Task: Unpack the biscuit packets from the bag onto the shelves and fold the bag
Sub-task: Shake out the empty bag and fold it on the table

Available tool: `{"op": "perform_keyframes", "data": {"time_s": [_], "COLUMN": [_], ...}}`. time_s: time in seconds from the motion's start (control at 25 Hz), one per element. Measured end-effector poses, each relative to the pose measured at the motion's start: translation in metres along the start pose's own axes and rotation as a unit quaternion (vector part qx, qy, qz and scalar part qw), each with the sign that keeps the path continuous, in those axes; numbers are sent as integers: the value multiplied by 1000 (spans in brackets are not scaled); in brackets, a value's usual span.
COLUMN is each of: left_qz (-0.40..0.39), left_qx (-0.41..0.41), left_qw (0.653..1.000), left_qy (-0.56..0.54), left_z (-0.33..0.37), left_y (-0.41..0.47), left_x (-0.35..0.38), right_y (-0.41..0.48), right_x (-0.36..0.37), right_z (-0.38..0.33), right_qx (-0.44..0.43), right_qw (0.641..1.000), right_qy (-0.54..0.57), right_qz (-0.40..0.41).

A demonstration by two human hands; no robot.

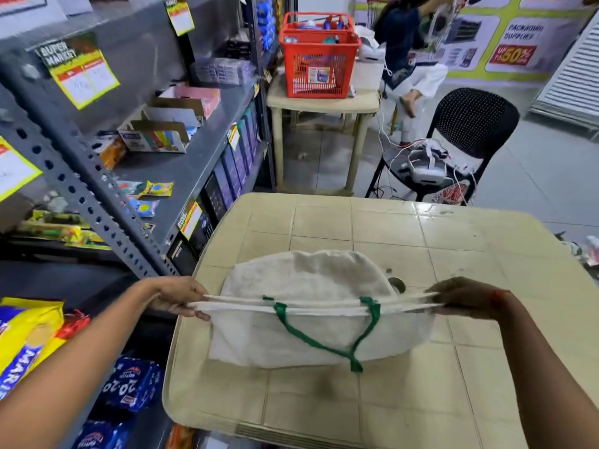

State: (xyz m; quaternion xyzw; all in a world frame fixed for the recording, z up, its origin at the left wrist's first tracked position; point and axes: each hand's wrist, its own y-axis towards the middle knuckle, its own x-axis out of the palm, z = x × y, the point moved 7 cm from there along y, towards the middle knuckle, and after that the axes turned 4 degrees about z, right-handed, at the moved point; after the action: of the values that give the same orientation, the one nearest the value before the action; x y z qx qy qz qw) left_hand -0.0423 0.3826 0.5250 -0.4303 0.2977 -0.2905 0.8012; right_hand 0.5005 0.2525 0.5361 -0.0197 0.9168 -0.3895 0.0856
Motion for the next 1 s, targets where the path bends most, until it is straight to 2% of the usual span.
{"op": "perform_keyframes", "data": {"time_s": [0.08, 0.2, 0.32, 0.4, 0.44, 0.48, 0.52, 0.56, 0.6, 0.64, 0.72, 0.8, 1.0], "left_qz": [47, 104, 144, 191, 246, 332, 423, 486, 493, 463, 363, 312, 320], "left_qx": [-11, -13, 9, 15, 9, 1, 15, 70, 141, 193, 210, 168, 139], "left_qw": [992, 958, 918, 901, 910, 914, 899, 871, 850, 838, 831, 843, 847], "left_qy": [-115, -267, -370, -390, -334, -233, -110, 7, 116, 214, 366, 404, 402], "left_z": [-8, -8, 9, 17, 17, 14, 13, 17, 19, 17, -1, -25, -29], "left_y": [19, 45, 69, 82, 83, 80, 74, 67, 64, 65, 79, 91, 85], "left_x": [-24, -42, -43, -41, -39, -38, -36, -25, -2, 27, 74, 97, 123], "right_y": [20, 65, 113, 133, 135, 133, 128, 122, 114, 107, 102, 110, 137], "right_x": [6, 3, 6, 14, 22, 31, 41, 59, 90, 126, 184, 202, 174], "right_z": [-18, -49, -62, -67, -68, -69, -68, -66, -59, -45, -3, 34, 29], "right_qx": [-26, -25, -19, -18, -19, -20, -37, -80, -129, -156, -140, -89, -83], "right_qw": [992, 973, 956, 954, 958, 959, 941, 907, 885, 877, 867, 850, 829], "right_qy": [124, 221, 231, 199, 153, 60, -67, -177, -242, -290, -391, -463, -515], "right_qz": [-16, 61, 180, 224, 243, 275, 330, 373, 377, 349, 277, 235, 203]}}
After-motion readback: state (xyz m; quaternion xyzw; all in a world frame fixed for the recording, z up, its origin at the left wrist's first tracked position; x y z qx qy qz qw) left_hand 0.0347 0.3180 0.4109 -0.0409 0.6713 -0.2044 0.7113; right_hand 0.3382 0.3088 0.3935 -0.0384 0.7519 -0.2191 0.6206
